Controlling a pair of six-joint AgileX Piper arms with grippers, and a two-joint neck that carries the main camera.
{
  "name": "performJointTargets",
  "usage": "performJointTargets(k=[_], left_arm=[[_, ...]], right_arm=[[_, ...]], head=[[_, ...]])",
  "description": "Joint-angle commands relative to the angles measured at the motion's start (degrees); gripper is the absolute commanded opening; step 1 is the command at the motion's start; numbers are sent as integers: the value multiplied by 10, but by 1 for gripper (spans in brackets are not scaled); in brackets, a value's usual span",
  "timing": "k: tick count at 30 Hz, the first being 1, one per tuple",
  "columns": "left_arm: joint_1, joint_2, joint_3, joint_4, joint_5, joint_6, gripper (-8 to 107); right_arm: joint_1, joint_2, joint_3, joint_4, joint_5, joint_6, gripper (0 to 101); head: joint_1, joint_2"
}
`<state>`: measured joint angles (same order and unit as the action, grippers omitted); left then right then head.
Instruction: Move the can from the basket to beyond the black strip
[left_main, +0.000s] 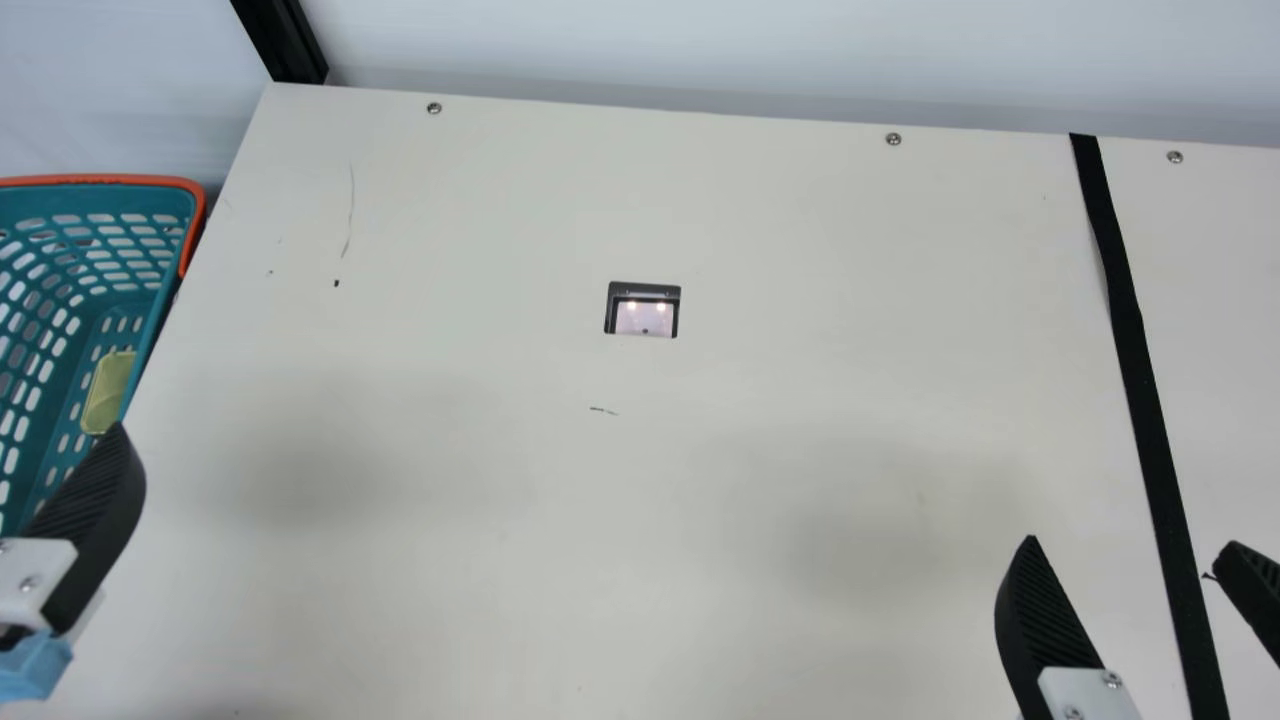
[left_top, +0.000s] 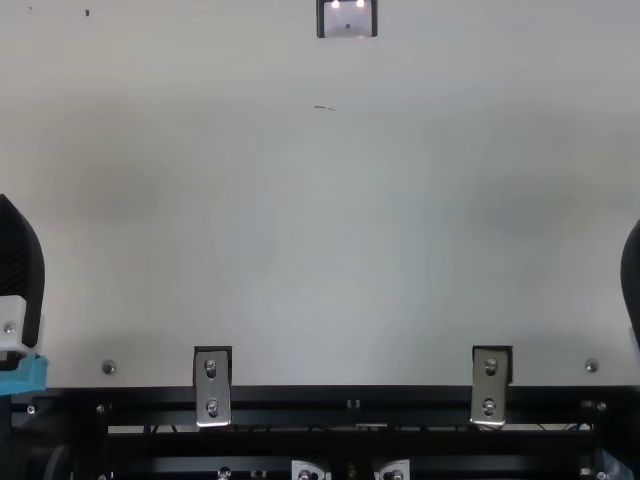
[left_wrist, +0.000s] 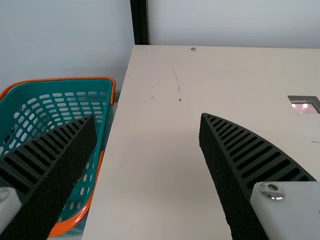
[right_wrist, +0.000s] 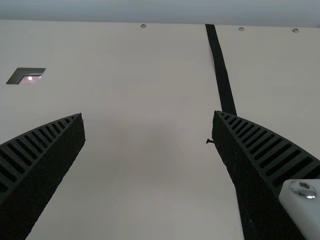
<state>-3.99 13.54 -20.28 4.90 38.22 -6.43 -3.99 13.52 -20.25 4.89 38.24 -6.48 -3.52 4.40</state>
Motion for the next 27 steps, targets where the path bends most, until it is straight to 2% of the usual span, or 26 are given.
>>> performJointTargets(k=[1, 27], left_arm=[[0, 0, 0, 0, 0, 0, 90], [0, 0, 0, 0, 0, 0, 90]], right_arm=[[0, 0, 0, 0, 0, 0, 101], [0, 0, 0, 0, 0, 0, 101]], head=[[-2, 4], [-2, 4]])
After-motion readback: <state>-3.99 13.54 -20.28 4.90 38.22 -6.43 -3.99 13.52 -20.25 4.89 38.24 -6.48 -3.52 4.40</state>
